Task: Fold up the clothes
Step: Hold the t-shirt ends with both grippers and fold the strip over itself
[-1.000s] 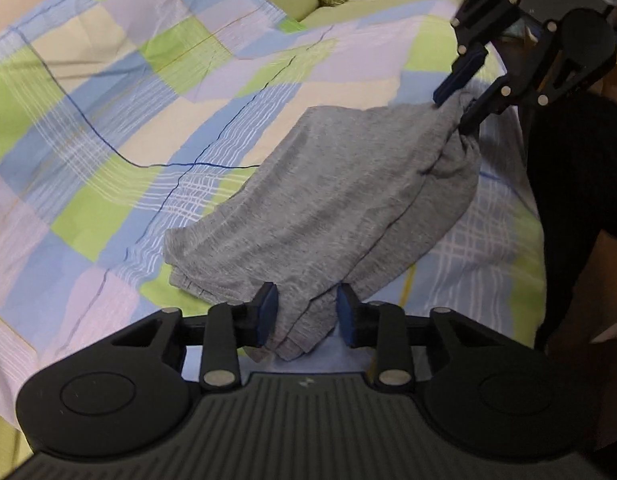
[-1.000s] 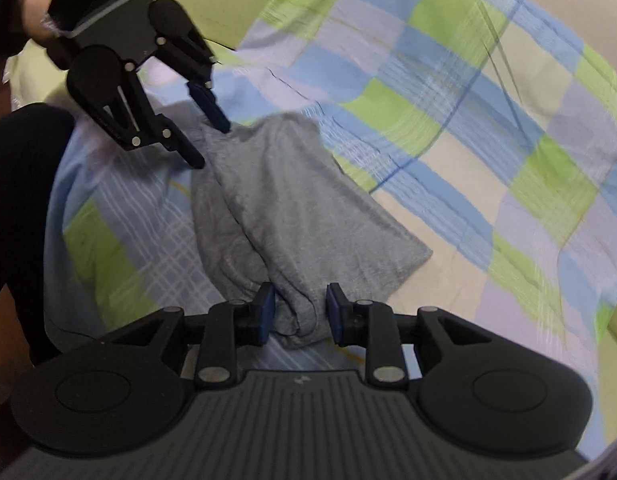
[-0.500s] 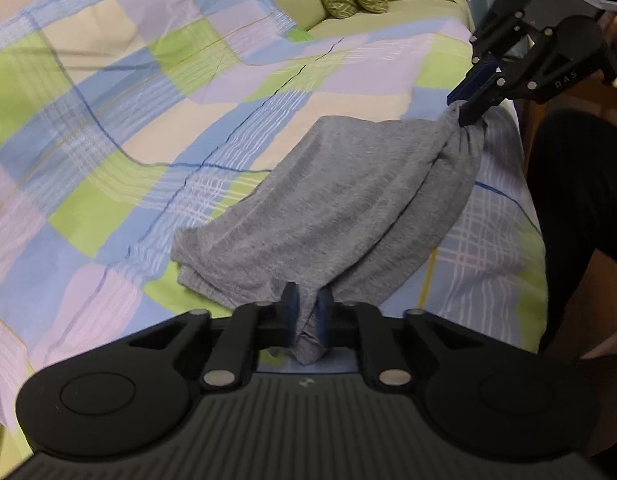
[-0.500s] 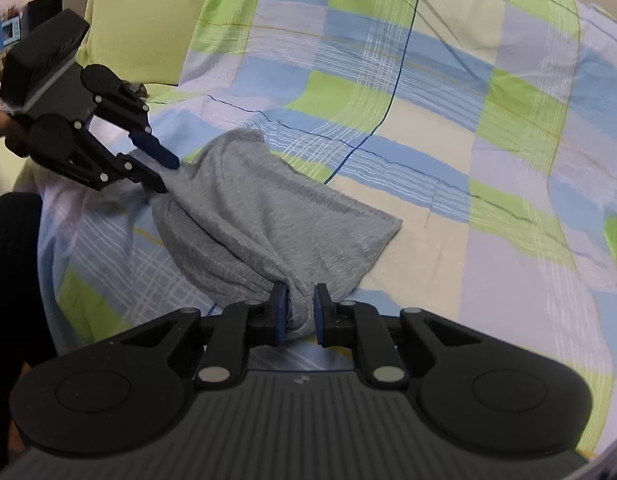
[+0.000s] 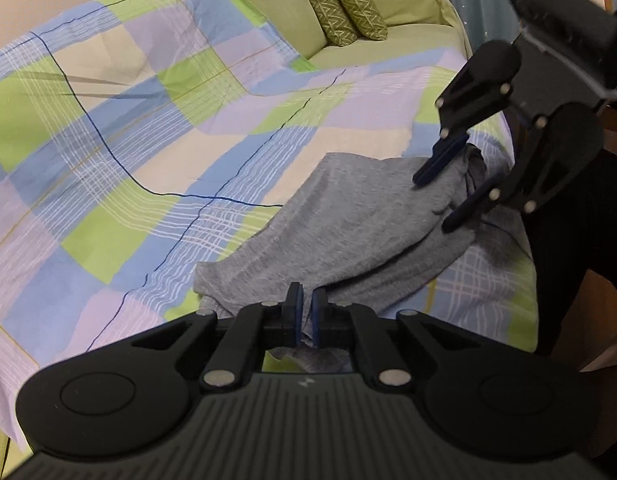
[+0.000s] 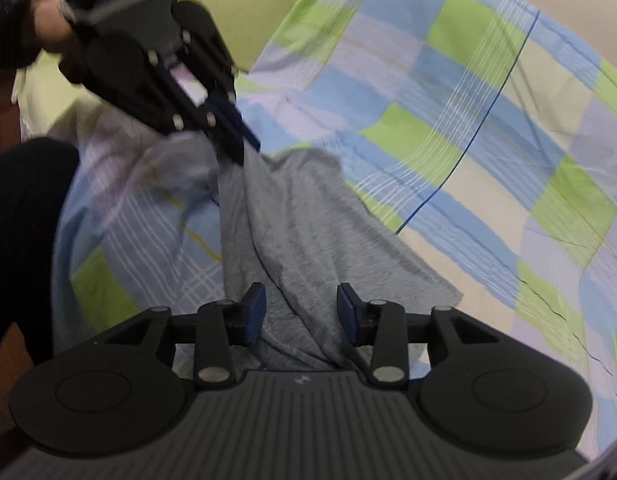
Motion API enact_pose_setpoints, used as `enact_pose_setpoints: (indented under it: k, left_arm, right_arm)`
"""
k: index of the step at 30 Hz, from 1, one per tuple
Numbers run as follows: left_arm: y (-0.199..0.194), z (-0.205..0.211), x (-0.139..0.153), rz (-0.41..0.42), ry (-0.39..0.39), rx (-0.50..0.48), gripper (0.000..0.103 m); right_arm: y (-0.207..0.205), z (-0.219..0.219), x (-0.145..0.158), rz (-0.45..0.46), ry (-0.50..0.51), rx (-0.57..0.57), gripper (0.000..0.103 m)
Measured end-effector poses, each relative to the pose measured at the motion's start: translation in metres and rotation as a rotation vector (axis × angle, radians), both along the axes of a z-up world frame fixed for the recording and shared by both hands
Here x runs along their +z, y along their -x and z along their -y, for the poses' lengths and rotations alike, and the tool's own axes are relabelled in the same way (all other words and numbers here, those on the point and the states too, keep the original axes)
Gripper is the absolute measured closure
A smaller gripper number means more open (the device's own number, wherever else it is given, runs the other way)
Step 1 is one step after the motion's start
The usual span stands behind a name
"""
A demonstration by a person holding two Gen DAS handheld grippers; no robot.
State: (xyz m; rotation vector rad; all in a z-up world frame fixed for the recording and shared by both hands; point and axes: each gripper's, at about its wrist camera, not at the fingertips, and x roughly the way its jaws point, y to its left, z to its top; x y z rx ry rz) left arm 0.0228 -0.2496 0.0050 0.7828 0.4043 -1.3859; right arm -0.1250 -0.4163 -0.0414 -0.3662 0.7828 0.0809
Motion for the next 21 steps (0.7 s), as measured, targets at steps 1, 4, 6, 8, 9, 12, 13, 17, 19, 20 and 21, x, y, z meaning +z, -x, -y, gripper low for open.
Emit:
enact_pose_setpoints:
  k: [1, 4, 6, 8, 9, 12, 13, 17, 19, 20, 21]
  left_arm:
    - [-0.001, -0.001, 0.0, 0.001, 0.001, 0.0, 0.1]
    - [-0.001, -0.002, -0.002, 0.002, 0.004, -0.001, 0.1]
    - [-0.001, -0.003, -0.005, -0.003, 0.003, 0.002, 0.1]
    - [-0.001, -0.002, -0.008, -0.01, 0.0, 0.004, 0.1]
    - [-0.001, -0.002, -0.01, -0.009, 0.001, 0.005, 0.1]
    - [0.0, -0.001, -0.008, -0.002, 0.008, 0.002, 0.1]
    - [0.0, 0.0, -0.005, -0.006, 0.02, -0.001, 0.1]
    - [-0.007, 0.004, 0.003, -0.029, 0.051, 0.008, 0.1]
    - [-0.007, 0.007, -0.003, -0.011, 0.022, 0.001, 0.101]
    - [-0.005, 0.008, -0.008, -0.001, 0.002, -0.004, 0.101]
    - [-0.004, 0.008, -0.013, 0.003, -0.017, -0.009, 0.101]
  right_arm:
    - [-0.001, 0.0, -0.001, -0.005, 0.003, 0.004, 0.086]
    - [-0.006, 0.003, 0.002, -0.009, 0.02, -0.003, 0.098]
    - [-0.006, 0.006, 0.007, 0.026, 0.032, -0.016, 0.1]
    - [-0.006, 0.011, 0.013, 0.054, 0.016, -0.041, 0.1]
    - [-0.007, 0.011, 0.01, 0.056, 0.035, -0.045, 0.1]
    - [-0.005, 0.006, 0.004, 0.078, 0.138, -0.023, 0.101]
    - [-0.004, 0.008, 0.009, 0.102, 0.119, -0.033, 0.101]
    - [-0.005, 0.035, 0.027, 0.15, -0.054, -0.117, 0.101]
    - [-0.008, 0.034, 0.017, 0.113, 0.026, -0.115, 0.101]
    - [-0.009, 0.031, 0.007, 0.08, 0.055, -0.091, 0.101]
    - [-0.01, 0.027, -0.001, 0.051, 0.08, -0.07, 0.101]
